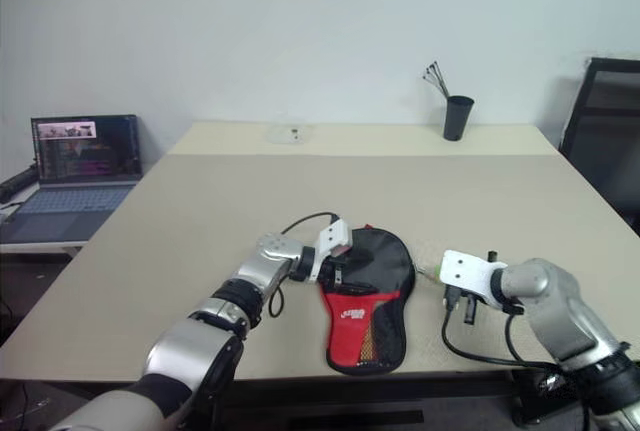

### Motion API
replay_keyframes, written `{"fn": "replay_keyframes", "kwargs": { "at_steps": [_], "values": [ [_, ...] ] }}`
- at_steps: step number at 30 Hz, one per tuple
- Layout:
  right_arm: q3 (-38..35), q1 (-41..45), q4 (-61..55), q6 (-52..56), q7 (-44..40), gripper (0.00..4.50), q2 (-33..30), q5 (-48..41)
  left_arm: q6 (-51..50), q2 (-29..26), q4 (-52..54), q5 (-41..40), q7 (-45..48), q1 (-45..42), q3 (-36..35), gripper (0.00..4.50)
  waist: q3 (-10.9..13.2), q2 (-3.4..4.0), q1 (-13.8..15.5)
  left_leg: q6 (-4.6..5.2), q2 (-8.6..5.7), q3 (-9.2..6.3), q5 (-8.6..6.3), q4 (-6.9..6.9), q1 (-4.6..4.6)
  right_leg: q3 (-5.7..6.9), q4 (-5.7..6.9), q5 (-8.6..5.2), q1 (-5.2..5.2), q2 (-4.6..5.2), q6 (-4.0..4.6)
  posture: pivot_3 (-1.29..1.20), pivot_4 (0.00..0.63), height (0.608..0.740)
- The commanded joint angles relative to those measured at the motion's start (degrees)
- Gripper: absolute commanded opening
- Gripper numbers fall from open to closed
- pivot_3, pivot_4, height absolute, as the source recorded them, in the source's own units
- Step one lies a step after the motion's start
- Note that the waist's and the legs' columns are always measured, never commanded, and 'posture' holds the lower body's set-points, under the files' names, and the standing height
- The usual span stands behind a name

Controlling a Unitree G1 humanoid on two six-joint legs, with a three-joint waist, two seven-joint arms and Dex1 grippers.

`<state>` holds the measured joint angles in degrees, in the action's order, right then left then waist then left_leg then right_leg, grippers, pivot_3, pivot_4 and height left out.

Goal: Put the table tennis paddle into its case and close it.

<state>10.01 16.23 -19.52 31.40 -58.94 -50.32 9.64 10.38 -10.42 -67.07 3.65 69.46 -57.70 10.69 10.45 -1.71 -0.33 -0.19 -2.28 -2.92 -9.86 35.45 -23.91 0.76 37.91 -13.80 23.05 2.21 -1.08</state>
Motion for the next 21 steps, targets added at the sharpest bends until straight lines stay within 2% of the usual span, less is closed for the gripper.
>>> {"fn": "replay_keyframes", "kwargs": {
  "at_steps": [1, 8, 12, 21],
  "values": [
    [-4.9, -6.6, -12.4, 7.2, -2.0, 0.02, -3.3, -3.4, -1.6, 0.3, -3.5, 3.1, -0.7, 1.6, 2.0, 4.5, 0.0, 0.03, 0.3, -0.01, 0.0, -0.03, 0.0, 0.0, 0.0, 0.0, -0.03, 0.0, -0.02, 0.0, 0.0, 0.0, 0.15, 0.74],
    [-5.0, -22.4, -31.1, 19.5, -0.5, 0.02, -3.8, -9.7, -1.4, 1.7, -4.3, 3.6, -1.8, 1.1, 2.1, 4.5, -0.2, 0.18, 1.8, 0.0, -0.02, -0.39, -0.14, 0.0, 0.01, 0.31, -0.74, 0.01, -0.53, 0.05, -0.08, 0.0, 0.15, 0.74],
    [-7.2, -26.5, -38.1, 24.9, -1.4, 0.02, -4.7, -15.1, -1.3, 1.8, -4.5, 4.0, -1.8, 1.0, 2.1, 4.5, -0.3, 0.23, 2.0, 0.11, -0.06, -0.48, -0.47, 0.22, 0.0, 0.42, -1.02, -0.05, -0.78, 0.13, -0.21, 0.0, 0.15, 0.74],
    [-3.1, -20.1, -33.1, 24.4, 5.2, 0.02, -3.7, -16.5, -1.0, 1.5, -4.7, 4.3, -2.3, 1.1, 2.0, 4.5, -0.3, 0.18, 1.8, 0.29, -0.11, -0.37, -0.9, 0.58, 0.02, 0.38, -1.01, -0.23, -0.91, 0.26, -0.46, 0.0, 0.15, 0.74]
  ]
}}
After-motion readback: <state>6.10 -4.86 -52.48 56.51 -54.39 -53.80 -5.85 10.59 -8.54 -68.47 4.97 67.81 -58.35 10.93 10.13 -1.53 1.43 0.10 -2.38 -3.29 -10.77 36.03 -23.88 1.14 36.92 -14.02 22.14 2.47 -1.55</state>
